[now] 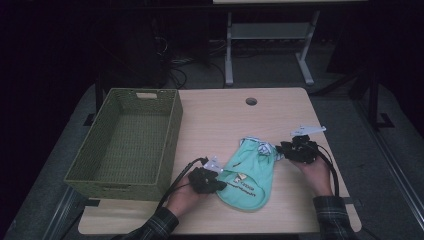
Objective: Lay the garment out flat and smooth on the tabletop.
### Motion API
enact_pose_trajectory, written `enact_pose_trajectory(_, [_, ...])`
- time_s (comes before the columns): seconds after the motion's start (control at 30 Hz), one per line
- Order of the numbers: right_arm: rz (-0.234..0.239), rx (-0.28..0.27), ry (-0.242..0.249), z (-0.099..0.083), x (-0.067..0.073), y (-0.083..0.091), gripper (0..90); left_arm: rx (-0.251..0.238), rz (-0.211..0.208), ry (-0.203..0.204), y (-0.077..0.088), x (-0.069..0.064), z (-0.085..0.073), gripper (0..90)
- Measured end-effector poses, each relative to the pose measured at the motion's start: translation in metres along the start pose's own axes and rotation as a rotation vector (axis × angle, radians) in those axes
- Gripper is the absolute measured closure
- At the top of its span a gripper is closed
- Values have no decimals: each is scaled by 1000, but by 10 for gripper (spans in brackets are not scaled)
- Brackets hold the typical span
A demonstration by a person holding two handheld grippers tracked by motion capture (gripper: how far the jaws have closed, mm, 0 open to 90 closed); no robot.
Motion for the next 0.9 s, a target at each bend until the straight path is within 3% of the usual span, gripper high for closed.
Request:
enact_pose_trajectory(0.17, [21, -5, -1, -7, 4, 8, 787, -22, -7, 39, 0, 0, 2, 896])
enact_pose_trajectory(0.33, [47, 10, -15, -19, 8, 14, 895, -68, 1, 37, 9, 2, 8, 897])
enact_pose_trajectory(0.63, [90, 43, 5, -37, 28, 21, 897, -119, 43, 46, 24, 17, 24, 897])
enact_pose_trajectory(0.9, [135, 70, 40, -51, 54, 19, 898, -93, 79, 44, 11, 41, 38, 897])
Point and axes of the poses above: each handheld gripper's, and its own axes: y roughly backward along the jaws, z roughly out of its top, x roughly to its left, the point moved 6 cm from there along -y, roughly forward along the jaws, and after that the axes turned 11 degrees about -y, right-handed, at the moved point
